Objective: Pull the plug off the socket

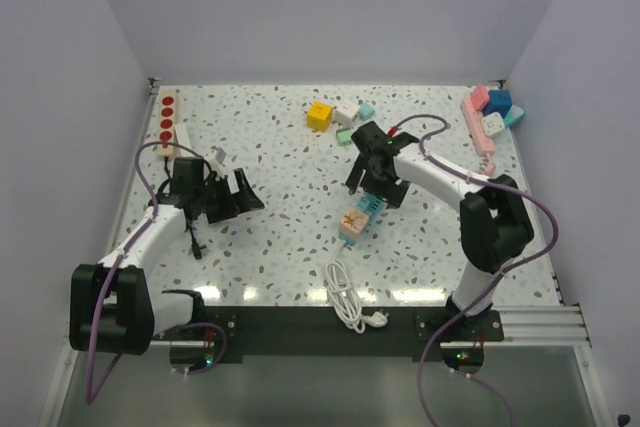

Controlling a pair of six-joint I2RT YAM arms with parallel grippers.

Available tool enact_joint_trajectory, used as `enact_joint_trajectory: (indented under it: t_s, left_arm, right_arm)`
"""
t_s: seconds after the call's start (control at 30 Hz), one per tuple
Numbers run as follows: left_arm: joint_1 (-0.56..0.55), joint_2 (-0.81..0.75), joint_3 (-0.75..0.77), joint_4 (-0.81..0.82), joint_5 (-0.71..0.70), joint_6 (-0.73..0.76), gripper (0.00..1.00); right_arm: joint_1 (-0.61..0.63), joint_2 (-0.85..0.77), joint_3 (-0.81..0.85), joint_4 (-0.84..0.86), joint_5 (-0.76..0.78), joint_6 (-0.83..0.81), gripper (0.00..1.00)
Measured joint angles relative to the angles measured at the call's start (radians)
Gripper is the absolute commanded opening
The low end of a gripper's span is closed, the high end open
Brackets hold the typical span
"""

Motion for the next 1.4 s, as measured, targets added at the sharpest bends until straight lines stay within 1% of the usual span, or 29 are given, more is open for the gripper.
enact_joint_trajectory:
  t_s: [0.1, 0.17, 0.2, 0.23, 0.37, 0.47, 0.53, 0.67, 0.7, 0.77, 0.83, 0.9, 1.03, 1.2, 1.4]
  left_arm:
    - [0.0, -0.011, -0.01, 0.001, 0.0, 0.0, 0.99]
    - [0.0, -0.017, -0.015, 0.002, 0.001, 0.0, 0.99]
    - [0.0, -0.018, -0.017, 0.003, 0.002, 0.0, 0.99]
    - [0.0, -0.019, -0.019, 0.006, 0.004, 0.0, 0.99]
    - [0.0, -0.019, -0.032, 0.012, 0.018, -0.001, 0.99]
    - [0.0, -0.019, -0.041, 0.024, 0.034, -0.001, 0.99]
    - [0.0, -0.018, -0.045, 0.031, 0.042, -0.002, 0.99]
    - [-0.001, -0.014, -0.049, 0.053, 0.055, -0.008, 0.99]
    - [-0.001, -0.013, -0.051, 0.057, 0.056, -0.01, 0.99]
    - [-0.001, -0.011, -0.055, 0.066, 0.056, -0.014, 0.99]
    - [-0.001, -0.006, -0.058, 0.07, 0.057, -0.02, 0.99]
    - [-0.001, -0.004, -0.061, 0.075, 0.056, -0.027, 0.99]
    - [-0.001, -0.004, -0.061, 0.088, 0.056, -0.041, 0.99]
    - [-0.001, -0.013, -0.071, 0.127, 0.056, -0.072, 0.99]
    - [-0.001, -0.017, -0.079, 0.159, 0.06, -0.105, 0.99]
  right_arm:
    - [-0.002, 0.073, -0.012, 0.045, -0.046, 0.01, 0.98]
    - [0.0, 0.112, -0.019, 0.068, -0.075, 0.013, 0.97]
    - [0.001, 0.13, -0.02, 0.081, -0.088, 0.011, 0.95]
    - [0.001, 0.146, -0.021, 0.095, -0.108, 0.008, 0.89]
    - [0.0, 0.197, -0.021, 0.165, -0.198, -0.04, 0.75]
    - [0.003, 0.22, 0.008, 0.196, -0.275, -0.095, 0.72]
    - [0.014, 0.289, 0.106, 0.177, -0.336, -0.158, 0.72]
    - [0.066, 0.484, 0.41, 0.149, -0.436, -0.312, 0.77]
    - [0.083, 0.533, 0.492, 0.143, -0.45, -0.354, 0.82]
    - [0.115, 0.598, 0.612, 0.115, -0.464, -0.423, 0.87]
    - [0.138, 0.615, 0.653, 0.101, -0.459, -0.47, 0.95]
    - [0.158, 0.611, 0.661, 0.077, -0.441, -0.506, 0.98]
    - [0.159, 0.565, 0.628, 0.061, -0.375, -0.544, 0.98]
    - [0.142, 0.349, 0.465, 0.073, -0.296, -0.568, 0.98]
    - [0.151, 0.104, 0.332, 0.084, -0.282, -0.61, 0.98]
